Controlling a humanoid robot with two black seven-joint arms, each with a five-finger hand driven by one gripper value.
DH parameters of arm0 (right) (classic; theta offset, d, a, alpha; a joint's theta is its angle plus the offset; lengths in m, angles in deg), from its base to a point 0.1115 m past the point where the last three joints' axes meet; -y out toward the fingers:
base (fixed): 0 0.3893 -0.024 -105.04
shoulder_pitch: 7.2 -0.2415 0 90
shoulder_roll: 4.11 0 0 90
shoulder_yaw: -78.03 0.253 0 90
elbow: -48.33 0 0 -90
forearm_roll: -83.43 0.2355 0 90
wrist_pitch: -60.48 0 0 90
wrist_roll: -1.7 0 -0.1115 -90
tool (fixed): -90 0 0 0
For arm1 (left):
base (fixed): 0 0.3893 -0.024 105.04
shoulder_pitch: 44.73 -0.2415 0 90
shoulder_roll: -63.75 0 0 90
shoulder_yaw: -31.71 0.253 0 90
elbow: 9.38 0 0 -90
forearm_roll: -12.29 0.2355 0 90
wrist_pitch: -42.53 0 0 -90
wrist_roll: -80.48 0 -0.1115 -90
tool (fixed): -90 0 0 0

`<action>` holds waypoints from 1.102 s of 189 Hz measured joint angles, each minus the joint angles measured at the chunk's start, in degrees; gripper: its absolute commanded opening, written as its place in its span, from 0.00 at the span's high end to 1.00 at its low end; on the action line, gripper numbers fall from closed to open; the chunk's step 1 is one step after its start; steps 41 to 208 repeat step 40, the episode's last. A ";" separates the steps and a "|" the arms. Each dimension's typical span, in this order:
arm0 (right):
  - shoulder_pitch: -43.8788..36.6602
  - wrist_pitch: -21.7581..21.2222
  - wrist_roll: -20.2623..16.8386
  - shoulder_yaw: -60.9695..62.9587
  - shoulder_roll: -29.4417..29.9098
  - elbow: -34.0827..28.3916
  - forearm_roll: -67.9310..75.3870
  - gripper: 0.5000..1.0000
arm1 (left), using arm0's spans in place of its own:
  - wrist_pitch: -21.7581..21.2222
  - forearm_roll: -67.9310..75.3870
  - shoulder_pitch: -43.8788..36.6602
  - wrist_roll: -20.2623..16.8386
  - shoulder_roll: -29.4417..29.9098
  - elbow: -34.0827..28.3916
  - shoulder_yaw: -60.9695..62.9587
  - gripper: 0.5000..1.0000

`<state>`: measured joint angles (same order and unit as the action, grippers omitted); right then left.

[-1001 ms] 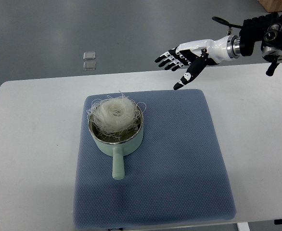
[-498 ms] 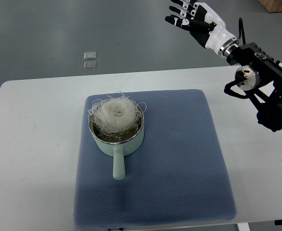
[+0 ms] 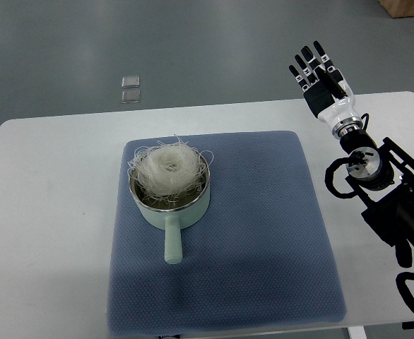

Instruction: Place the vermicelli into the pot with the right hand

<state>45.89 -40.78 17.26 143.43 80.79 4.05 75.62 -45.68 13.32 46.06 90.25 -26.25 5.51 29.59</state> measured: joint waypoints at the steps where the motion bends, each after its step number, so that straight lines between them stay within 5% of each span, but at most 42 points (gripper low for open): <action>1: 0.06 -0.07 0.00 -0.02 0.01 0.01 0.01 0.14 | 0.00 0.00 0.00 0.00 0.00 0.00 0.00 0.00; 208: 0.94 -0.42 0.00 -0.59 0.11 0.07 0.07 0.14 | -0.04 0.00 0.01 0.00 0.00 0.02 0.07 0.00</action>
